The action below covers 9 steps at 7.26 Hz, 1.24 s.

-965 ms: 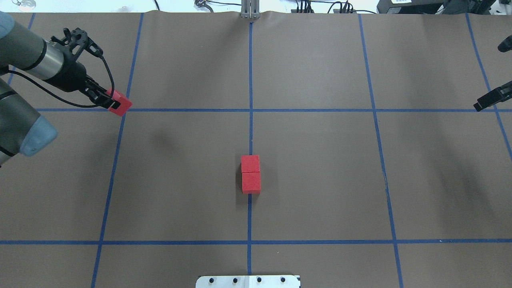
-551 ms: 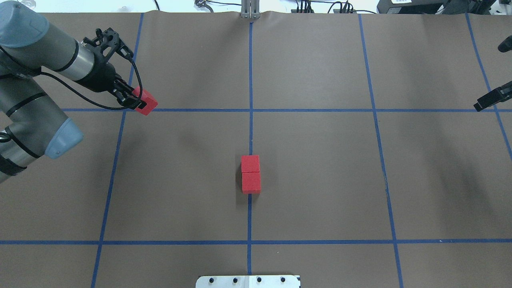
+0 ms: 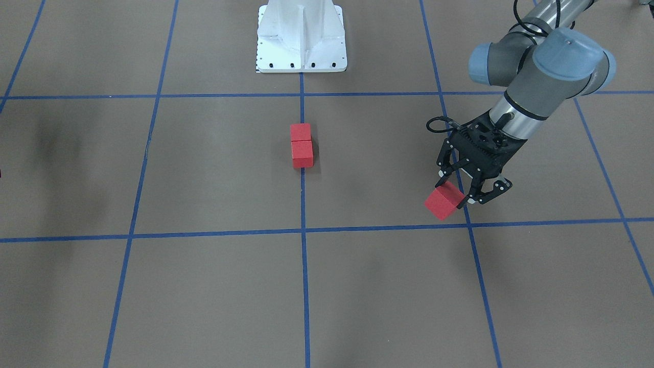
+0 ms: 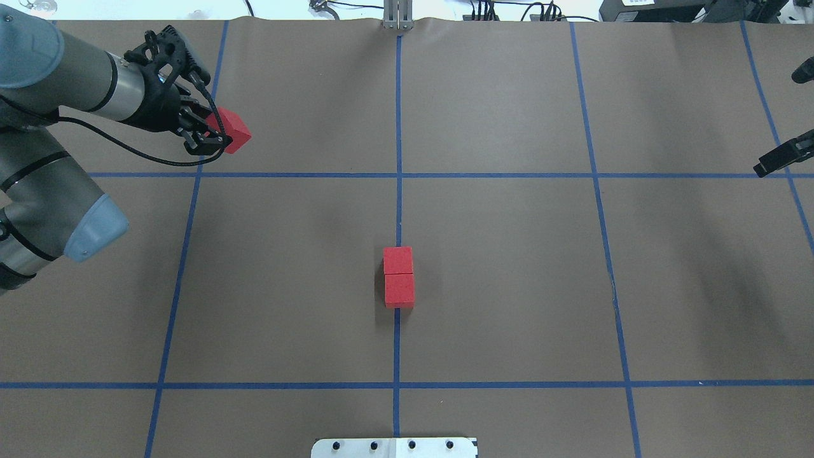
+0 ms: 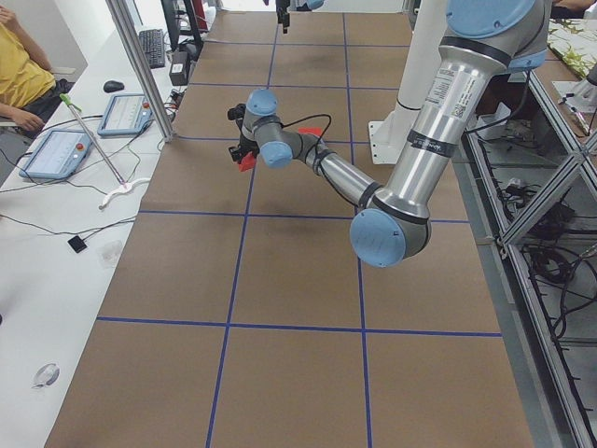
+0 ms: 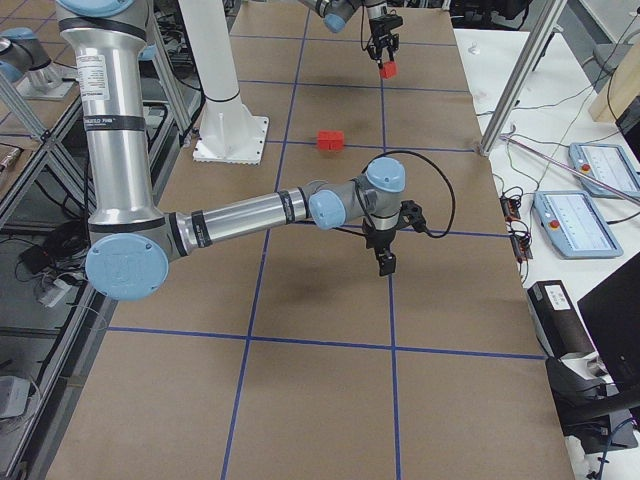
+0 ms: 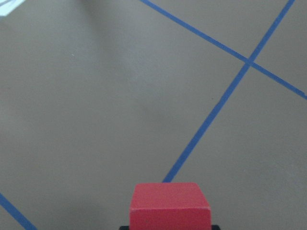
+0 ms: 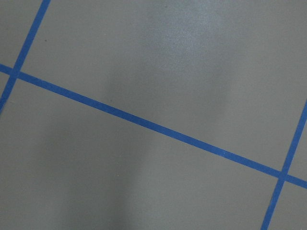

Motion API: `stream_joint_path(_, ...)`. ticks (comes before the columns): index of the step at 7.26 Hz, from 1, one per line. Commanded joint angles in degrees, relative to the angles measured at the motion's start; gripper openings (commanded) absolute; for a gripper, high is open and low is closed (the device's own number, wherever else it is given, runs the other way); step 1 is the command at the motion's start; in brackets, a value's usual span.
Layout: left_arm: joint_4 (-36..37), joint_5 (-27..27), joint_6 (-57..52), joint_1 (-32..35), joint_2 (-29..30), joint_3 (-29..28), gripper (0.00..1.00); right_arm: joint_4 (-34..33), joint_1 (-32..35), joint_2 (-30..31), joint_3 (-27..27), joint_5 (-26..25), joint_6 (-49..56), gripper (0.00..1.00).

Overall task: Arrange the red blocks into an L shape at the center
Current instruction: 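Carry the red cube with the left gripper toward the center pair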

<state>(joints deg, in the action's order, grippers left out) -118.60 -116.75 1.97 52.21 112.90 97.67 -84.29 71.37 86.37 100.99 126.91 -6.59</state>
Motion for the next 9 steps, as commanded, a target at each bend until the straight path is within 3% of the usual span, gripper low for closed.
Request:
stream_joint_path(1, 3.20, 3.17, -10.55, 0.26, -0.22, 3.73, 0.00, 0.00, 0.00, -0.15, 0.00, -0.17, 0.00, 1.00)
stream_joint_path(3, 3.20, 11.59, -11.37, -2.18, -4.06, 7.79, 0.00, 0.00, 0.00, -0.42, -0.09, -0.17, -0.97, 1.00)
stream_joint_path(5, 4.94, 13.39, -19.10, -7.45, -5.14, 8.33, 0.00, 0.00, 0.00, -0.42, 0.00, -0.17, -0.97, 1.00)
stream_joint_path(6, 12.27, 13.21, -19.37, -9.21, -4.27, 9.55, 0.00, 0.00, 0.00, -0.42, 0.00, -0.08, -0.97, 1.00)
stream_joint_path(8, 33.06, 13.04, -19.81, -15.09, 7.18, 10.09, 0.00, 0.00, -0.09, -0.42, 0.09, -0.08, -0.97, 1.00)
stream_joint_path(9, 37.70, 13.12, -25.47, -17.47, 12.03, 8.35, 0.00, 0.00, 0.00, -0.42, 0.00, -0.08, -0.97, 1.00)
